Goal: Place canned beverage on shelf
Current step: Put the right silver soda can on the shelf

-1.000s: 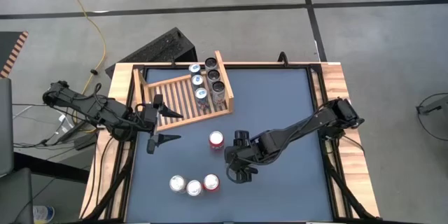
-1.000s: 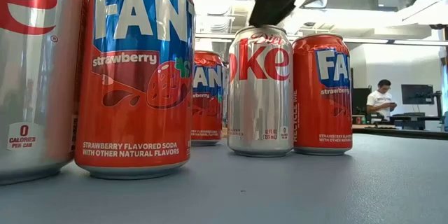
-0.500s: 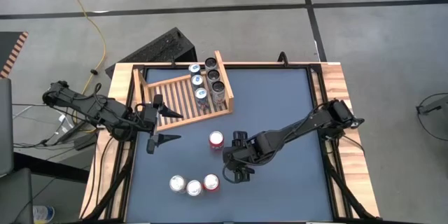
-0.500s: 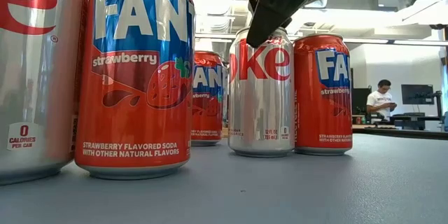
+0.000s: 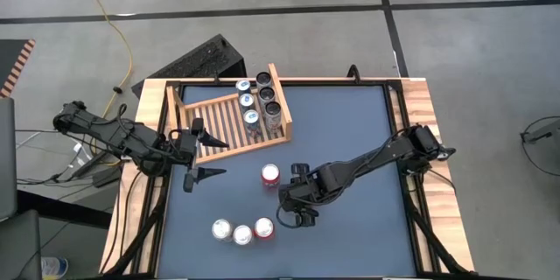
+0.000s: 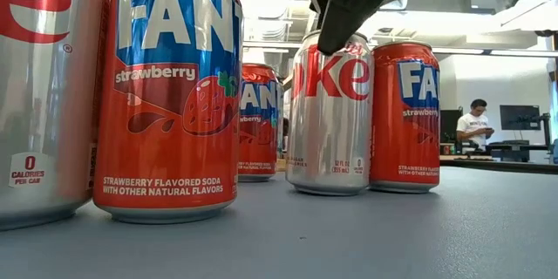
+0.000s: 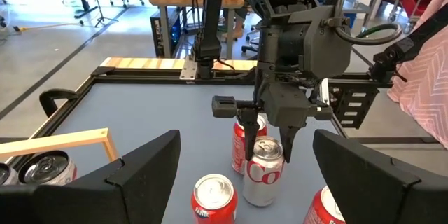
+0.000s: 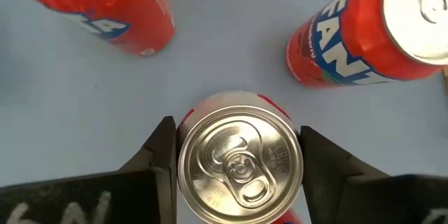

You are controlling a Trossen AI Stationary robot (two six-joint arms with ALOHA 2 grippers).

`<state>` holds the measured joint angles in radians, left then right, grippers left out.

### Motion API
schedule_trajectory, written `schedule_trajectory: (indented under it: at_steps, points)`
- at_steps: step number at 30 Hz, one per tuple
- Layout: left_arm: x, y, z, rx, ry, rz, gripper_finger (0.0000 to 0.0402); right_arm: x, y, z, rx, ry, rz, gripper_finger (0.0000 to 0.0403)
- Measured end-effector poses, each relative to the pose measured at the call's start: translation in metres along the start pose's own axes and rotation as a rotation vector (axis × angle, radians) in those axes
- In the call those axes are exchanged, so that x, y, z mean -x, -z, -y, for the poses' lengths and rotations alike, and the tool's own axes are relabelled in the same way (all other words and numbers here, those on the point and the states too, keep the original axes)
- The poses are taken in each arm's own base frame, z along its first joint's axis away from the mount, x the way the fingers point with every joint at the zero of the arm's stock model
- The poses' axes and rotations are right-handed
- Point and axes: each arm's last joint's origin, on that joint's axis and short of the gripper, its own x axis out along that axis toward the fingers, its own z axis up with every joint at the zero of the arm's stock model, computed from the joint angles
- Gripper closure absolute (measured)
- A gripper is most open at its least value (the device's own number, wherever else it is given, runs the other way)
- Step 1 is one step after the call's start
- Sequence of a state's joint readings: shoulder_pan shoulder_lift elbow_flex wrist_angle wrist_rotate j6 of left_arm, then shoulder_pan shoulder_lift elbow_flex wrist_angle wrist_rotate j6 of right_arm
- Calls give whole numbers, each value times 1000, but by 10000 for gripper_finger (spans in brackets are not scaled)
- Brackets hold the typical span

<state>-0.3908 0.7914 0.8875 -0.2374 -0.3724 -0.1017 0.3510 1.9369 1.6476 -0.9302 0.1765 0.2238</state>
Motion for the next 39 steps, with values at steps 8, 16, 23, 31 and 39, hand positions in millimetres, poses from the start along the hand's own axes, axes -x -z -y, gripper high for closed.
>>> schedule_trajectory:
  at_steps: [8,16,23,31,39]
  points:
    - [1,1,0,-4,-3,-9,85,16,-12,15,61,21,9,224]
    - [13,1,-6,31,-24,-15,85,15,-18,36,101,111,28,223]
    - [31,2,-13,69,-35,-27,85,18,-19,63,116,134,12,223]
    - [36,9,-18,80,-105,-80,86,57,-18,100,68,138,119,223]
    - [33,12,-17,70,-123,-110,86,83,-28,124,81,172,317,223]
